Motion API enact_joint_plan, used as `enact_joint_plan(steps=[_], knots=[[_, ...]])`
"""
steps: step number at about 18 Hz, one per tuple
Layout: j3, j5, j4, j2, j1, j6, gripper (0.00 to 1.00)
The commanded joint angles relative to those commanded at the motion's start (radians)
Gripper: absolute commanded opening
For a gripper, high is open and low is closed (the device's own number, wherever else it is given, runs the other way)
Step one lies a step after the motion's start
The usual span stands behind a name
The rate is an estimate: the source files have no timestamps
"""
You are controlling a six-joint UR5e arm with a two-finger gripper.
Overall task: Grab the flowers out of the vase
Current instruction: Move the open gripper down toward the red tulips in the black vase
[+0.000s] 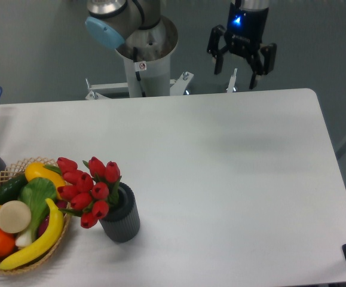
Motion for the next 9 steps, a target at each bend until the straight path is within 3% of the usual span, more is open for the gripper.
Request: enact_joint_plan(steps=[3, 9], knots=[[-0.02, -0.063, 0.094, -0.017, -0.024, -0.098, 1.0], [-0.028, -0.097, 0.194, -0.098, -0.147, -0.118, 1.0]])
